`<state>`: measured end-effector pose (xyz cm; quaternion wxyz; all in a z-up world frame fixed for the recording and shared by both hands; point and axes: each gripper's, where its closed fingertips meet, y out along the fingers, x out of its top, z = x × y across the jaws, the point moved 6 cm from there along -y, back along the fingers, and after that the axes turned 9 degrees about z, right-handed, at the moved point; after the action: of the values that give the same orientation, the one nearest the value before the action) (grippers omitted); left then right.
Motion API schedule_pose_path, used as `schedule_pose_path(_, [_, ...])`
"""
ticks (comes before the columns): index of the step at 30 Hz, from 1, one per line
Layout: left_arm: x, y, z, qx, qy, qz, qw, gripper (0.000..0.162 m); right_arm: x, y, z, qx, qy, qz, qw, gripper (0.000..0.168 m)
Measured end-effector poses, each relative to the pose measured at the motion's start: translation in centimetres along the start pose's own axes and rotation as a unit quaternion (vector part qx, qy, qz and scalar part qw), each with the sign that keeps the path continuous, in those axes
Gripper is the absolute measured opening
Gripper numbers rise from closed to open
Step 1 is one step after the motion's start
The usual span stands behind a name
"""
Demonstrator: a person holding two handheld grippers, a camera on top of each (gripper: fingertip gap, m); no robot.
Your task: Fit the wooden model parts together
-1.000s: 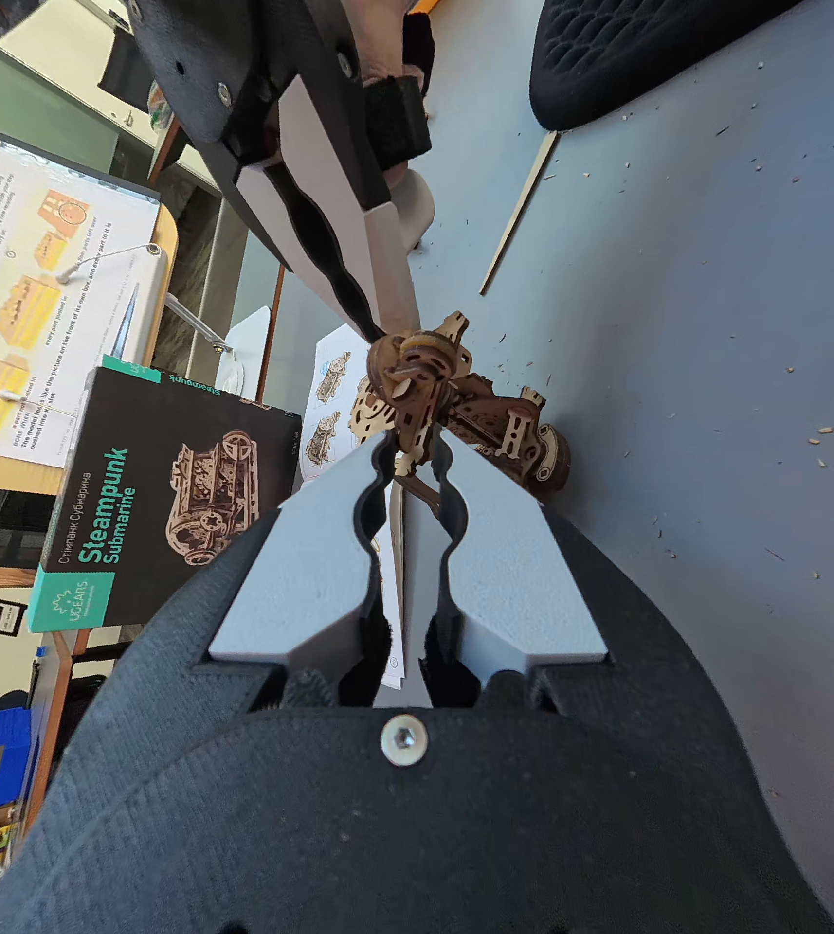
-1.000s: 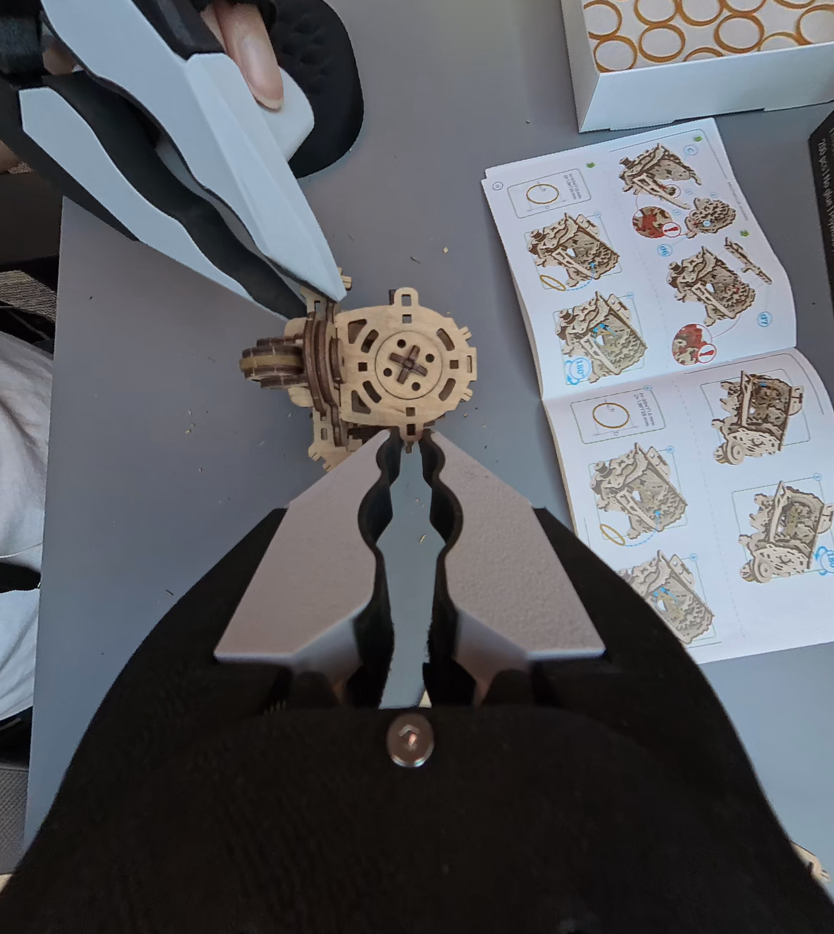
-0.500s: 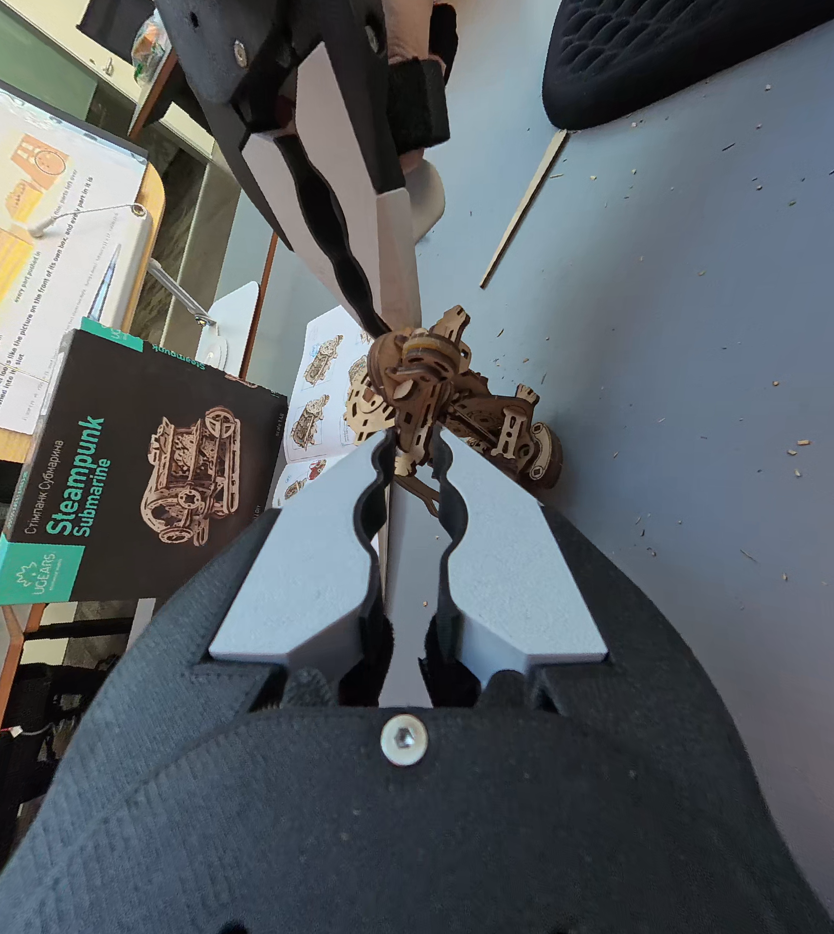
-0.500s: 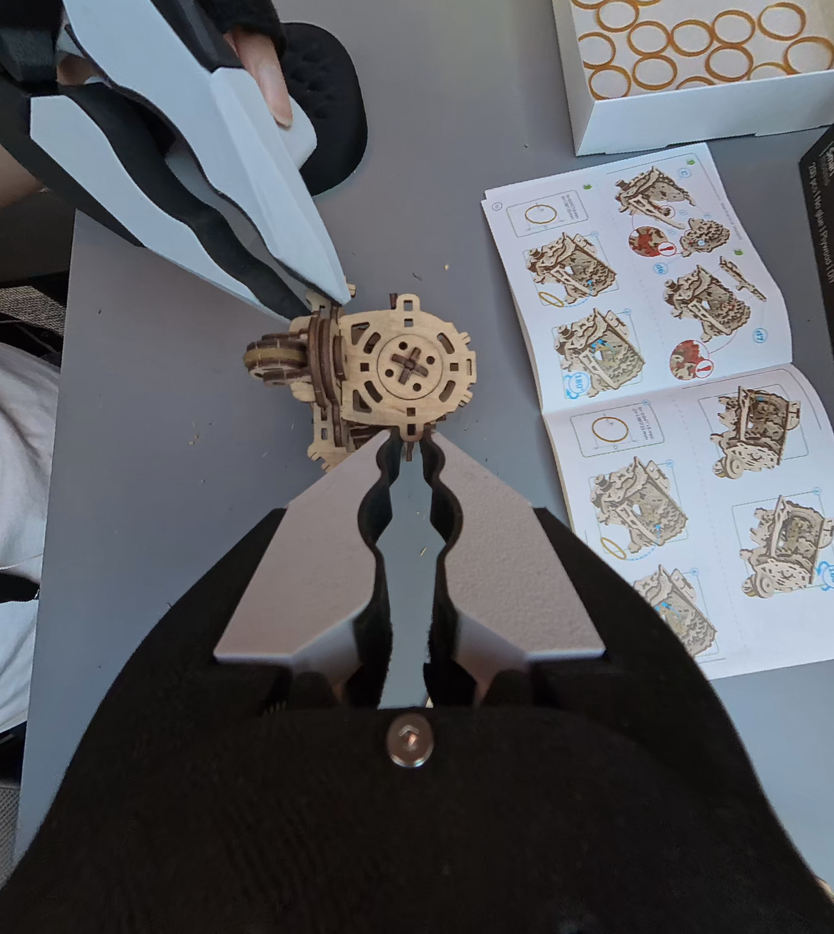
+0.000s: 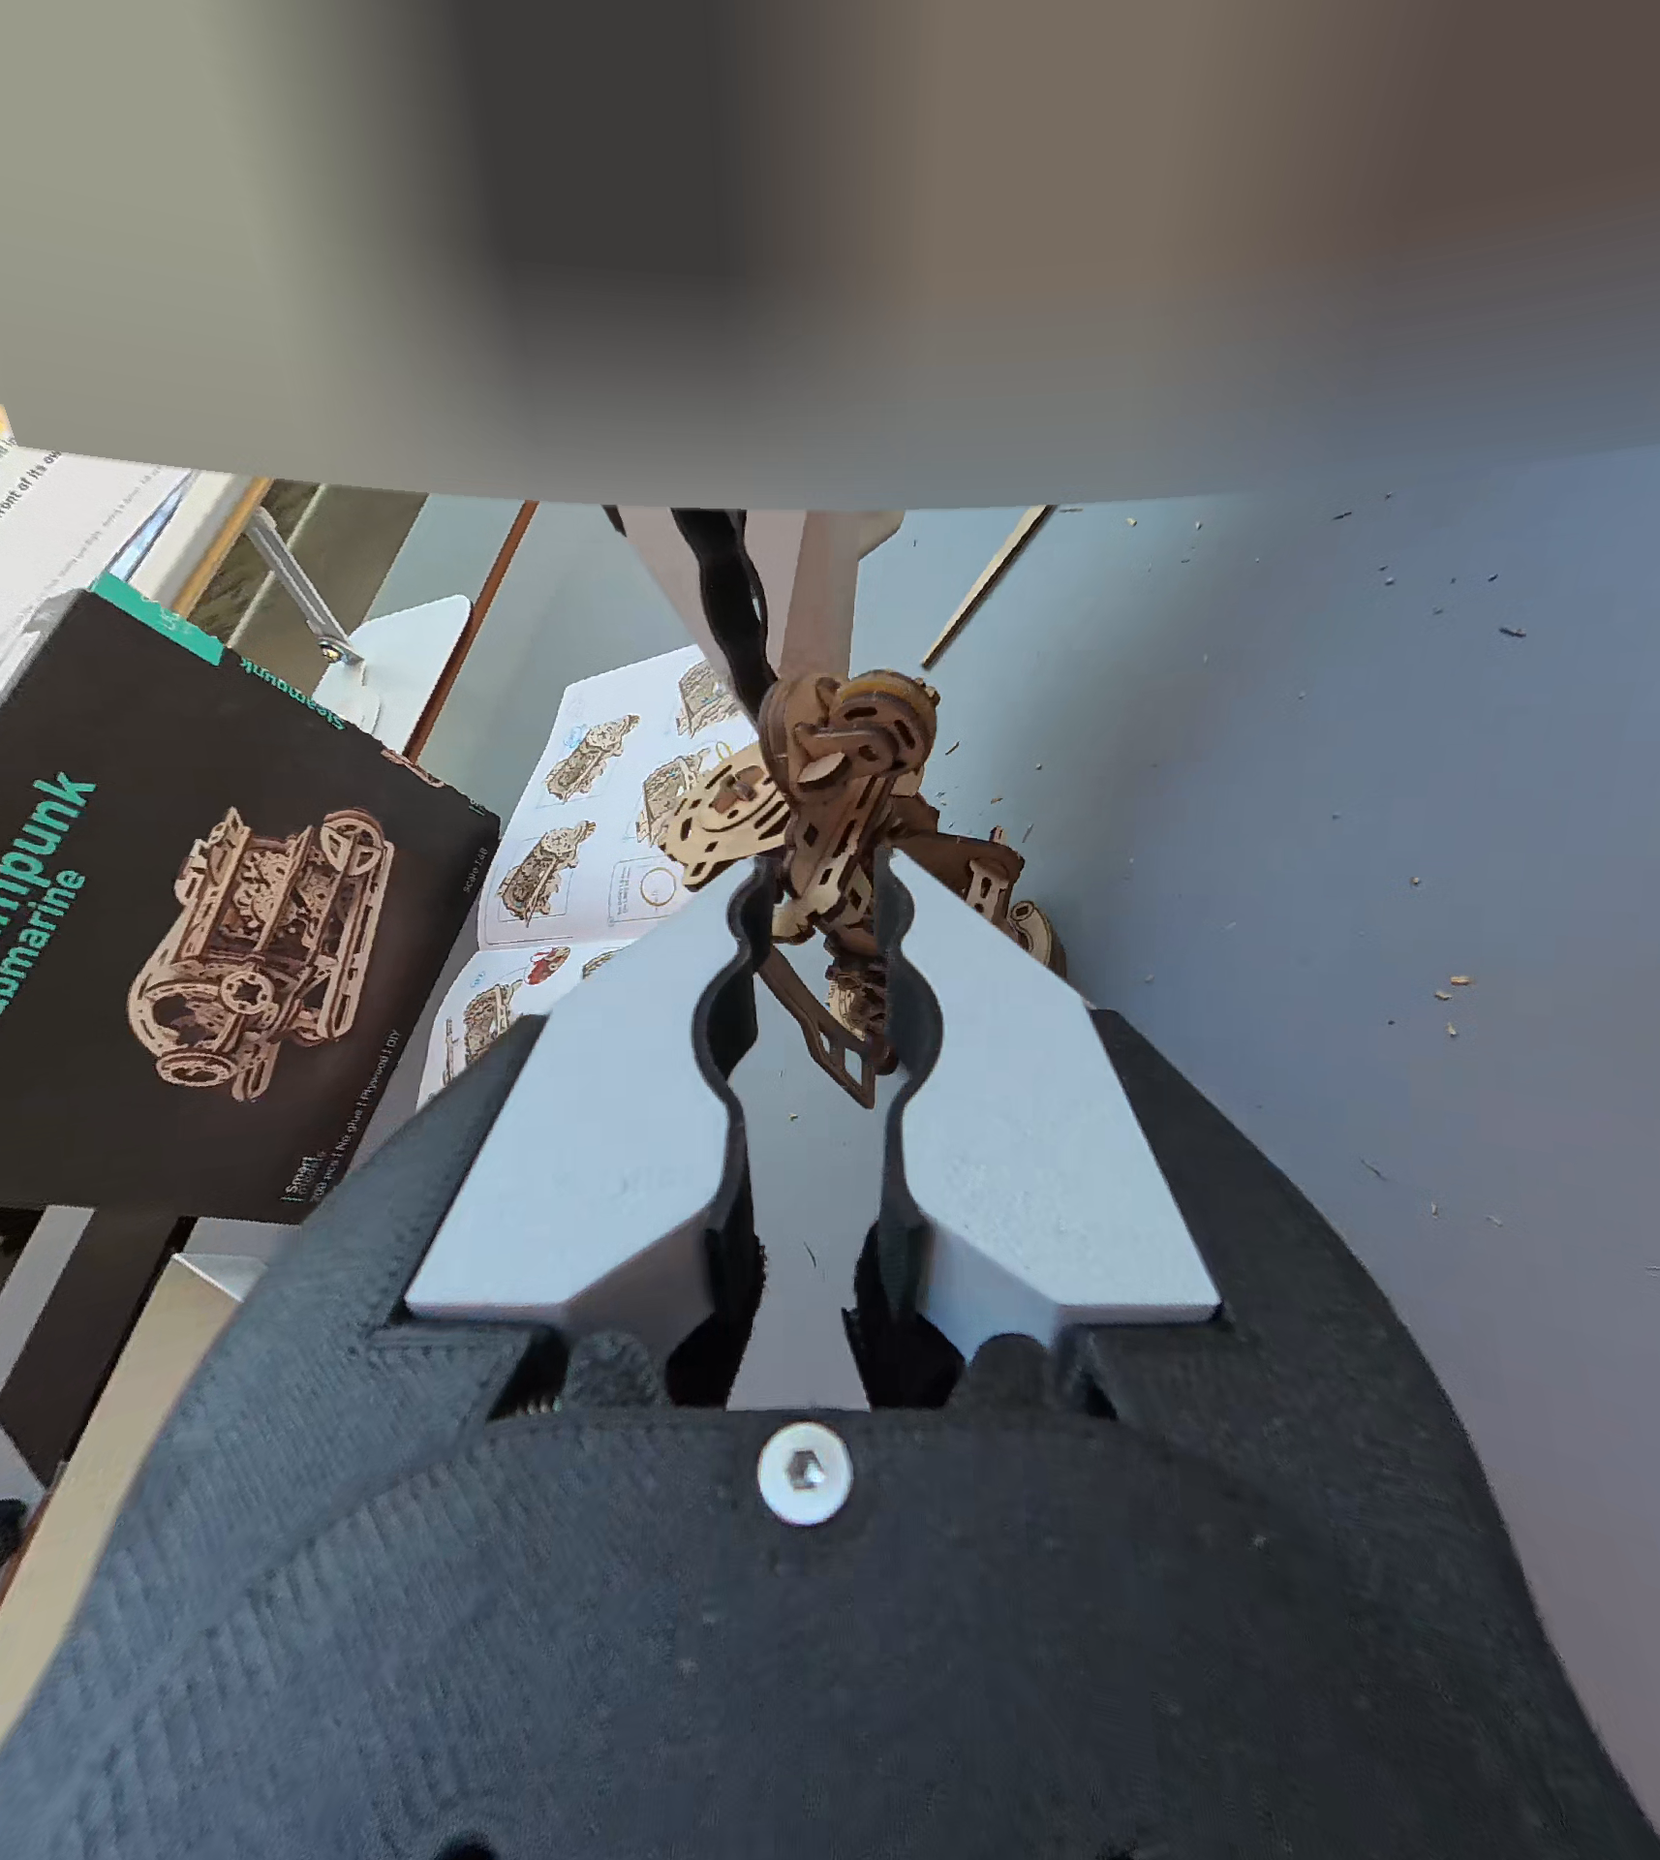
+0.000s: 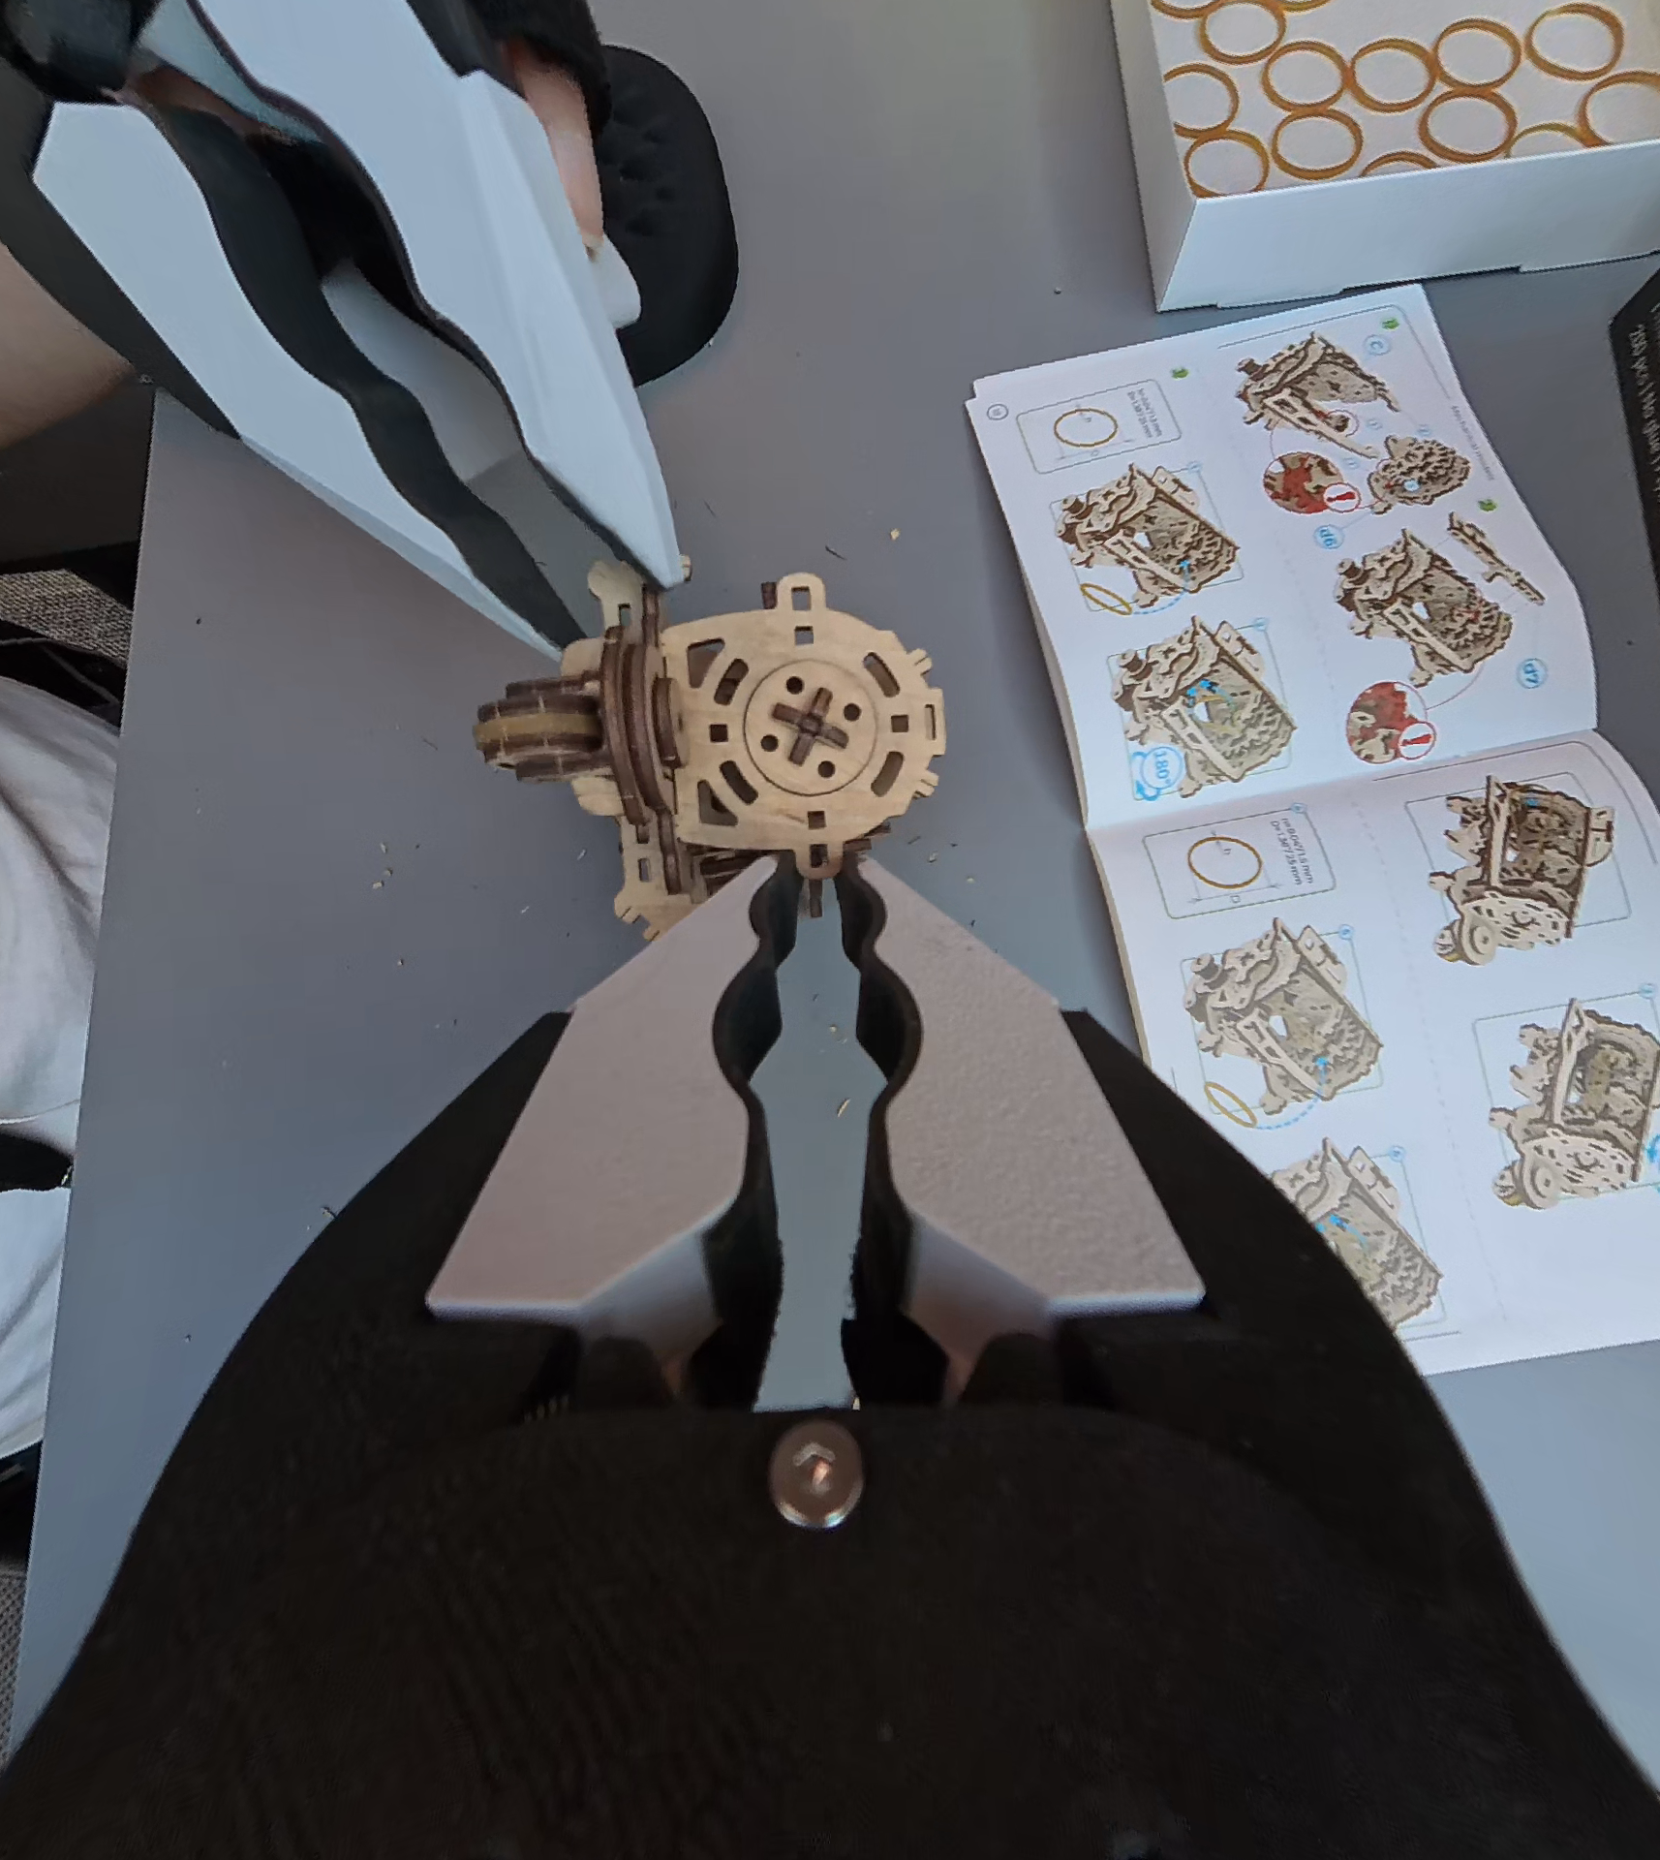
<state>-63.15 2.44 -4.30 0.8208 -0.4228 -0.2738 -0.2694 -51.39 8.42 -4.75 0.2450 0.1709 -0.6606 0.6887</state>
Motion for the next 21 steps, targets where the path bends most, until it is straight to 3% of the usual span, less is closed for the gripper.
schedule_pose_path(7, [-0.8,-2.8,2.6,-0.043,-0.113,-0.082,0.989,0.024,0.0,0.0,0.0,-0.005,-0.002,0.006,1.0,0.007])
schedule_pose_path(12, [-2.3,-1.9,4.5,-0.12,-0.195,-0.08,0.97,0.025,0.0,0.0,0.0,-0.004,-0.002,0.007,1.0,0.007])
schedule_pose_path(21, [-1.3,0.4,5.0,-0.164,-0.112,-0.067,0.978,0.026,0.0,0.0,0.0,-0.002,-0.001,0.011,1.0,0.007])
